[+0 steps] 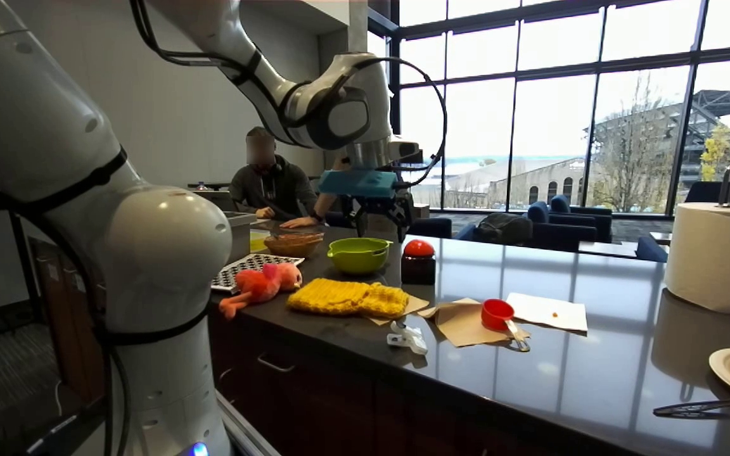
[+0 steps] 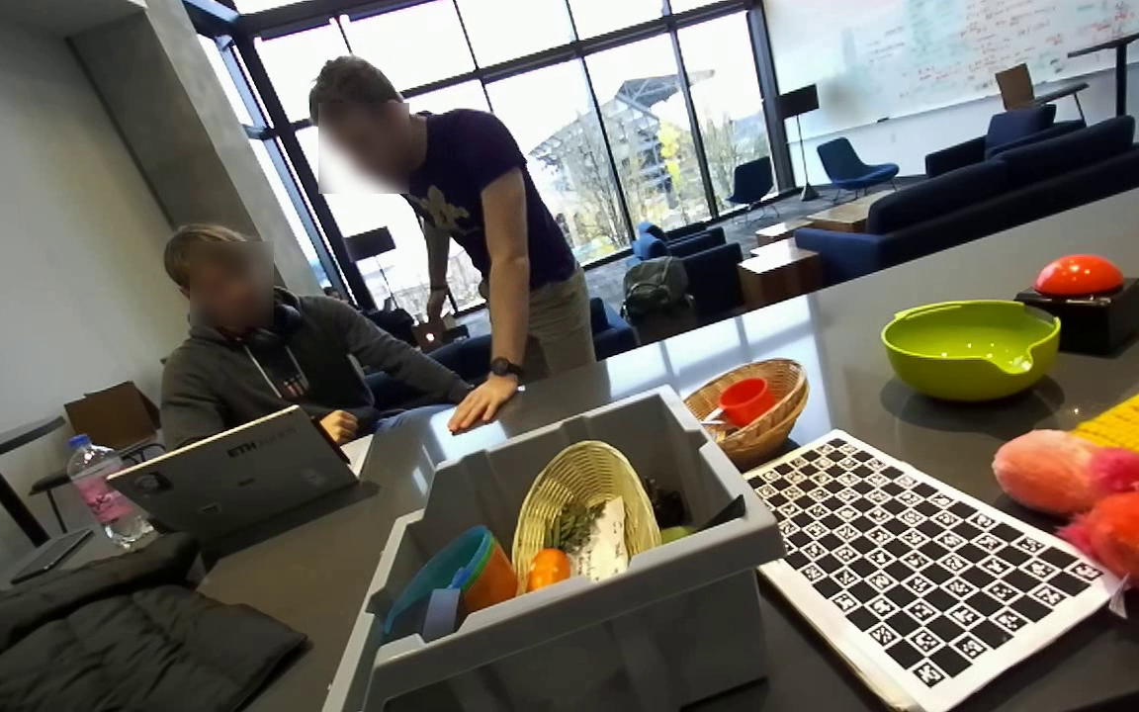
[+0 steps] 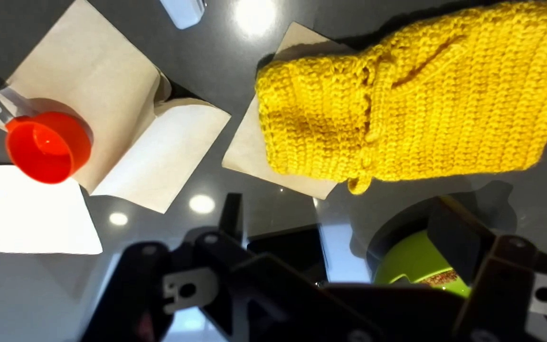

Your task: Fold the yellow cloth in half from right to left

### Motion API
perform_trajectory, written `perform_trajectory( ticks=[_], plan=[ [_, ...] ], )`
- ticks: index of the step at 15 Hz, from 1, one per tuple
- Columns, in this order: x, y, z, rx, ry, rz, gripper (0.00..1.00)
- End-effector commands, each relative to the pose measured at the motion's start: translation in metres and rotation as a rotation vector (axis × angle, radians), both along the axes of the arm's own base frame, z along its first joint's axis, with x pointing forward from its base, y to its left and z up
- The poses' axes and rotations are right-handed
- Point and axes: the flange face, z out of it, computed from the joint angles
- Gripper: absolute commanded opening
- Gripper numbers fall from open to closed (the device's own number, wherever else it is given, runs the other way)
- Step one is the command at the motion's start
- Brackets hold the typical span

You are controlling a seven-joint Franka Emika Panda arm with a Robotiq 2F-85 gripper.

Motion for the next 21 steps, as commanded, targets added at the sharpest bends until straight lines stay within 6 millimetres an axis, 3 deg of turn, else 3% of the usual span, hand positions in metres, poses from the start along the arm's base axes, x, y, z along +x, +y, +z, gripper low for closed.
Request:
perform_trajectory(
  ticks=[1,5,8,21],
  plan=[
    [-0.004,0.005,-0.01,-0.025,0.087,0.038,1.0],
    [-0.017,0.009,-0.025,-0.057,0.237,0.1,1.0],
    [-0.014,0.013,-0.027,-0.086,0.284,0.14,1.0],
    [0.047,0.055,-0.056,-0.122,0.137,0.212,1.0]
  ],
)
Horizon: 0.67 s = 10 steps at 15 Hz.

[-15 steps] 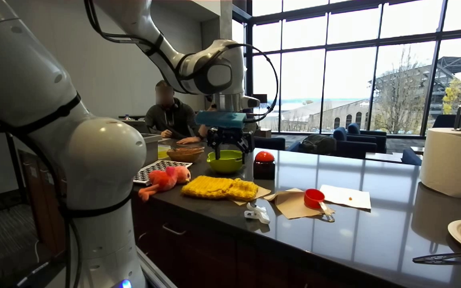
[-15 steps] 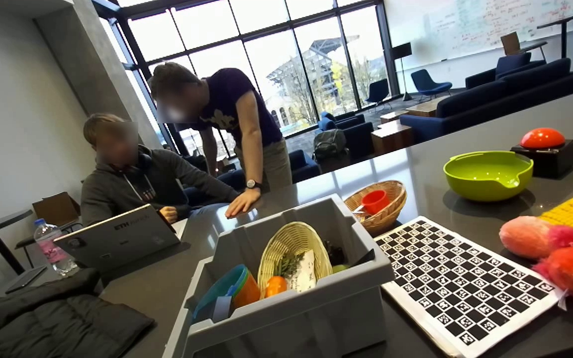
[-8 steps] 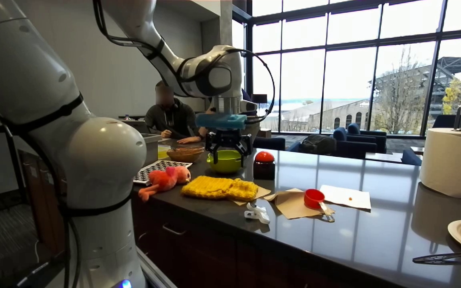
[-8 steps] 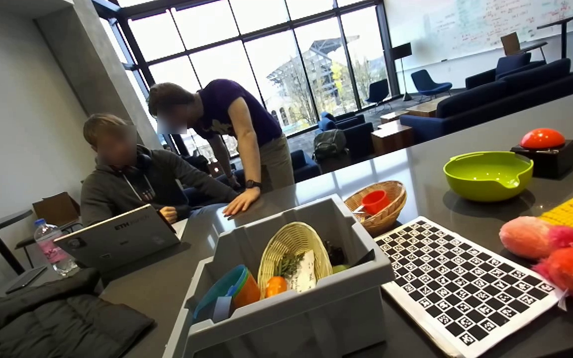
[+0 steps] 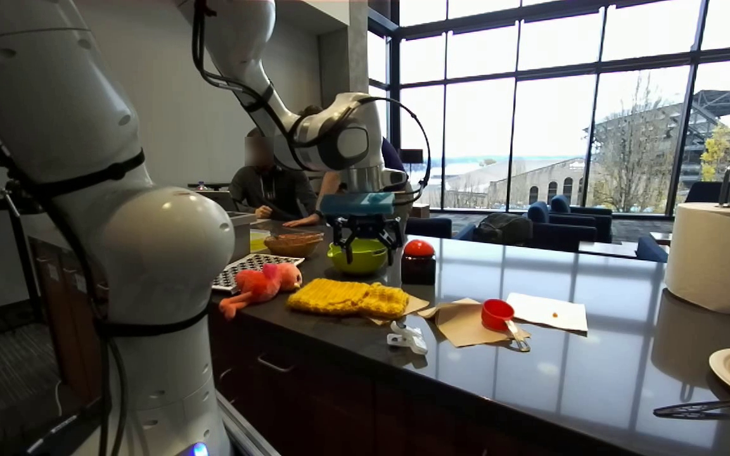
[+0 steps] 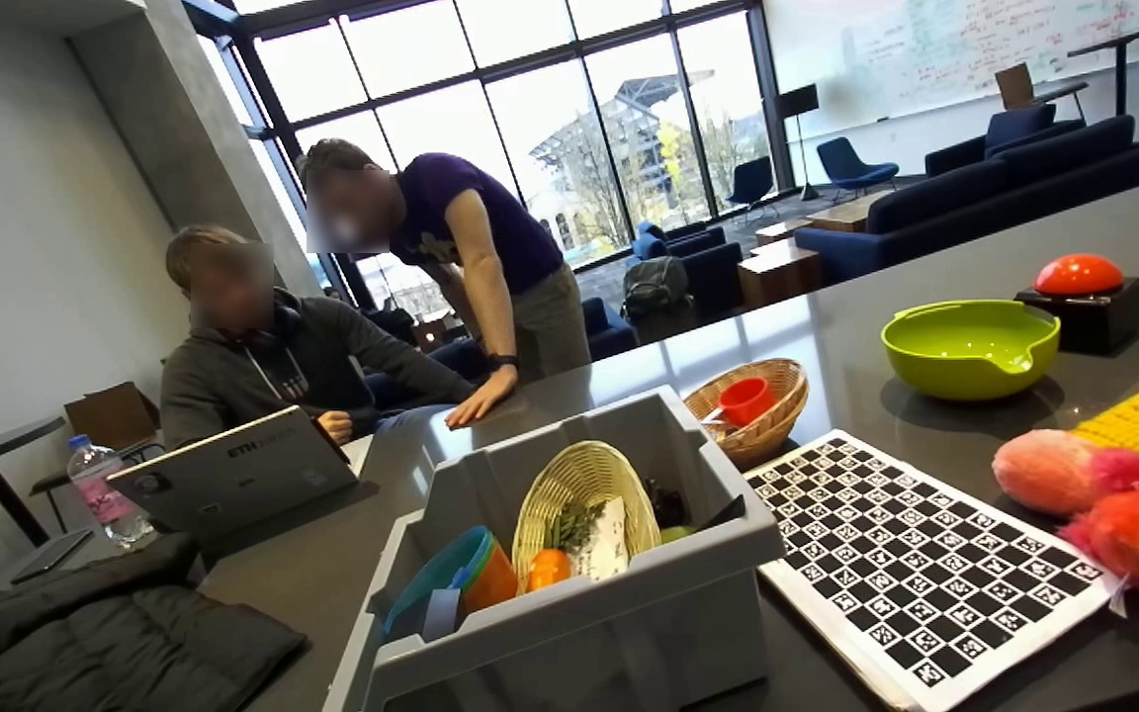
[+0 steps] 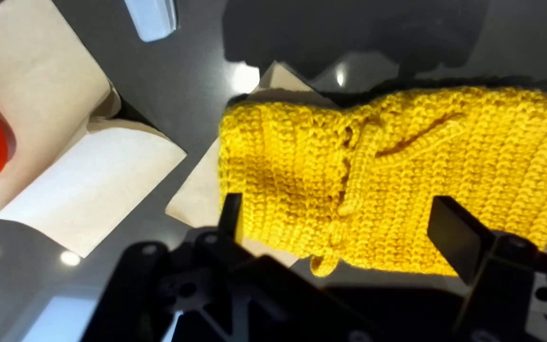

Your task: Fold the yellow cloth in half from right to left

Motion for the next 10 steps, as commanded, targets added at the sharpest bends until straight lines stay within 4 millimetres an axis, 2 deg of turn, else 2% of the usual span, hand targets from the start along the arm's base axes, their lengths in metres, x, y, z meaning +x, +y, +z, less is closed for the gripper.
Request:
perform_trajectory(
  ticks=[1,5,10],
  plan=[
    [0.021,0.012,-0.006,0.011,-0.023,0.027,1.0],
    [0.032,0.013,-0.019,0.017,-0.034,0.031,1.0],
    [0.027,0.012,-0.028,0.025,-0.029,0.015,1.0]
  ],
)
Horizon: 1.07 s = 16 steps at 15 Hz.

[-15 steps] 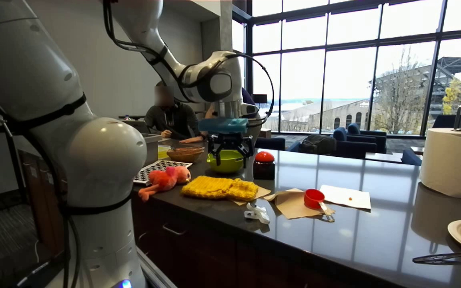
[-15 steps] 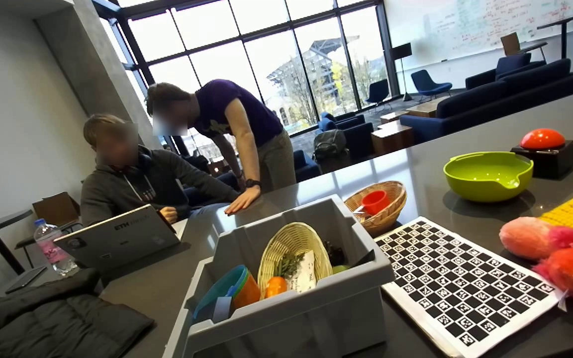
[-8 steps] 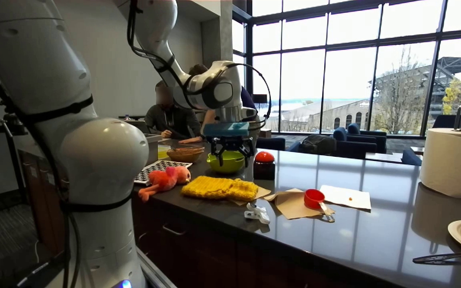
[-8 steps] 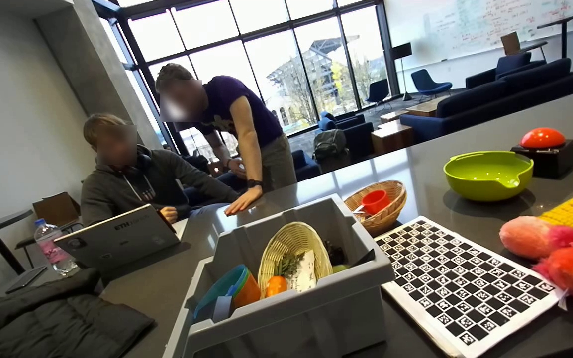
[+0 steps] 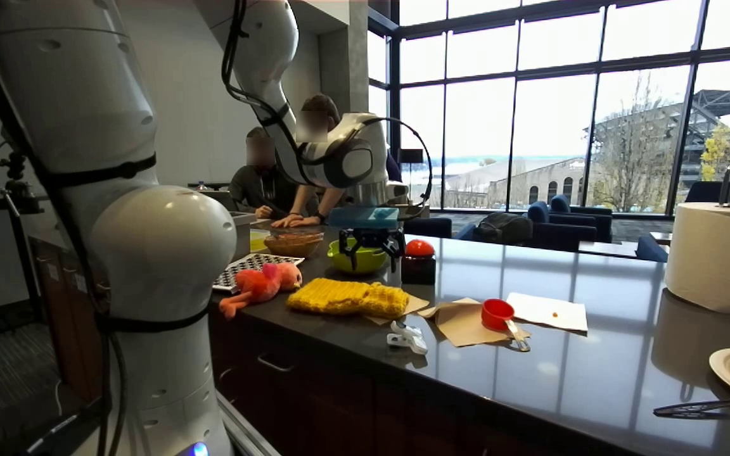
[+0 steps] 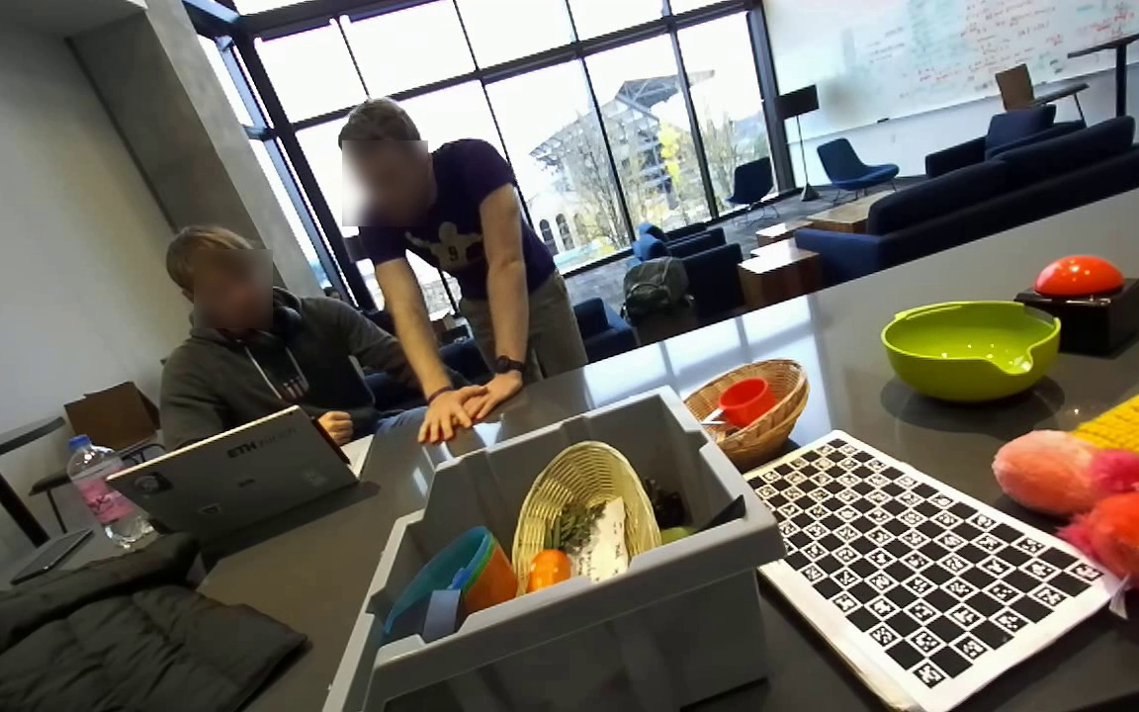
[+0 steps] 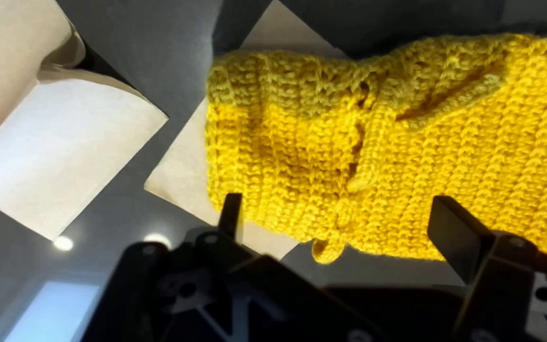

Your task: Fold the yellow cloth in half from right to left

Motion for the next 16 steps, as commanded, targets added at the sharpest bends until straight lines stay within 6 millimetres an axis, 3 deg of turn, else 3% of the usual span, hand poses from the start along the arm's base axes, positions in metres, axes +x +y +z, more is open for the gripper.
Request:
perform_trajectory(
  ticks=[1,9,16],
  plan=[
    [0.0,0.0,0.0,-0.001,0.001,-0.001,1.0],
    [0.001,-0.003,-0.004,0.04,0.019,0.005,1.0],
    [0.017,-0.019,-0.017,0.084,0.07,-0.024,1.0]
  ],
)
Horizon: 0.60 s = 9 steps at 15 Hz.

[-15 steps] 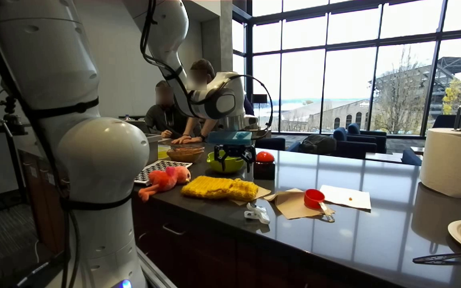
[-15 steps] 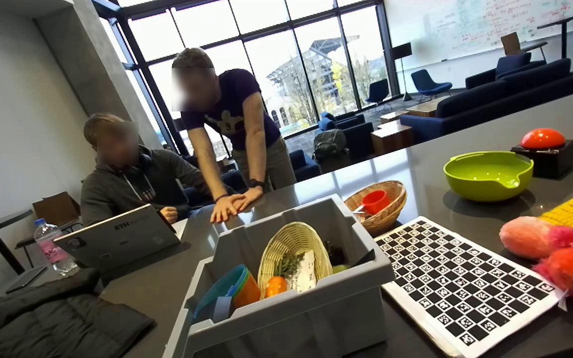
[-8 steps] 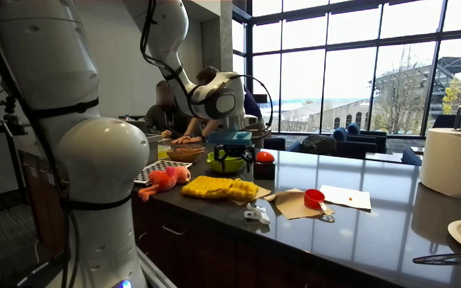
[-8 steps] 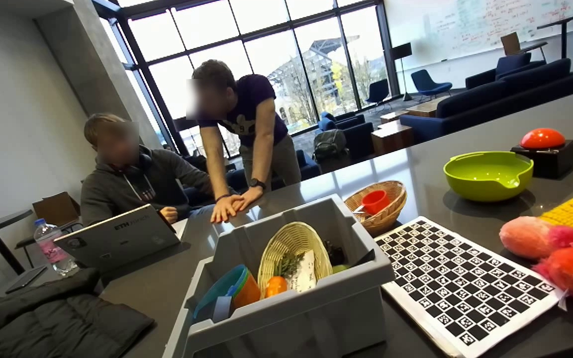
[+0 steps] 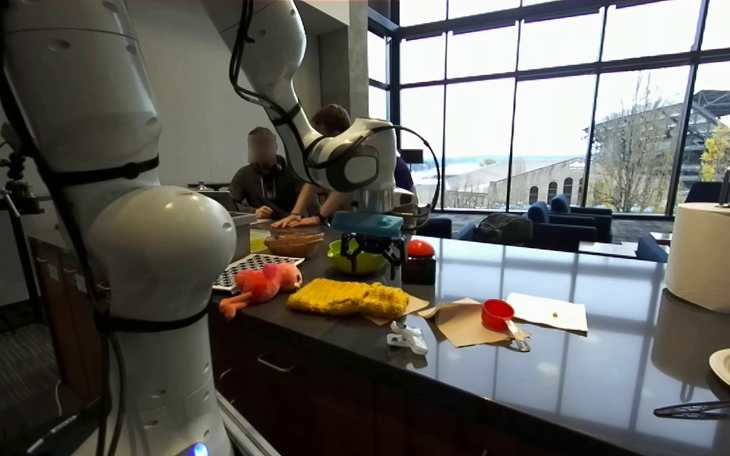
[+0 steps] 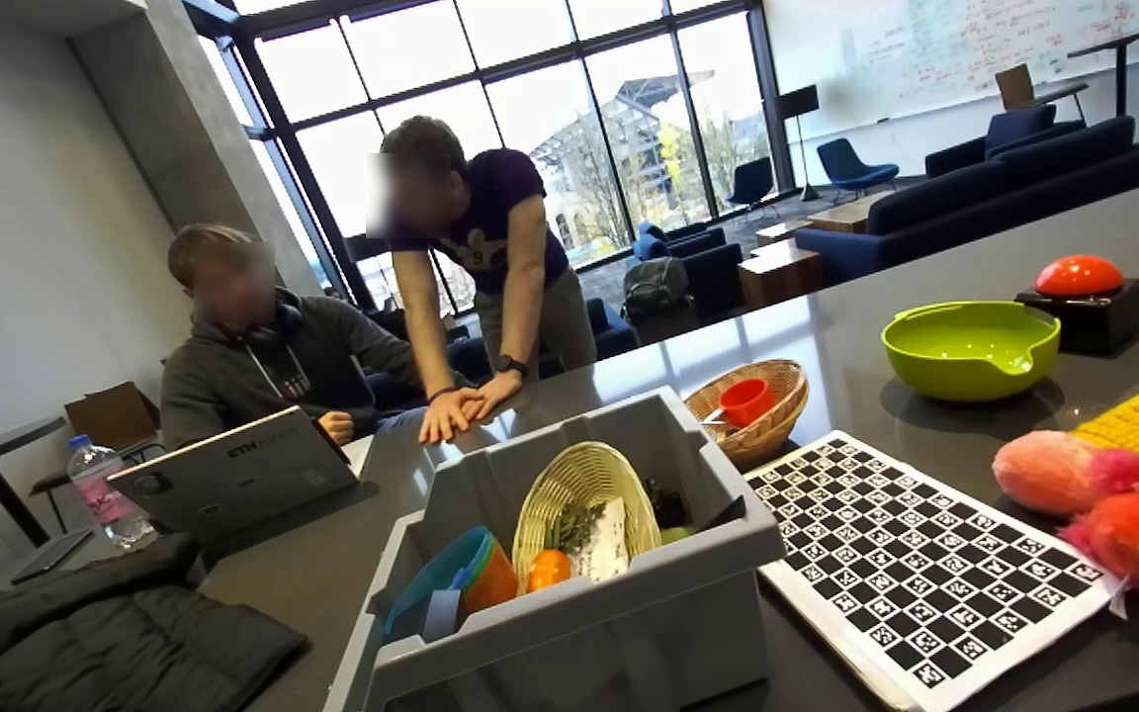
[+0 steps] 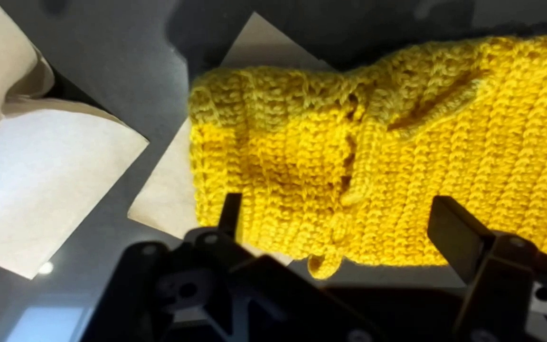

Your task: Fold the yellow cloth in half from right to left

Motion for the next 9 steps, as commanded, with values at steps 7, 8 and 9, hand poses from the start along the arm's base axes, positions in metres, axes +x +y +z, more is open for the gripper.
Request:
perform_trajectory(
  ticks=[7,8,9],
  plan=[
    [0.034,-0.029,-0.035,0.04,0.049,-0.022,1.0],
    [0.034,-0.032,-0.041,0.045,0.055,-0.025,1.0],
    [0.036,-0.034,-0.045,0.05,0.059,-0.029,1.0]
  ],
)
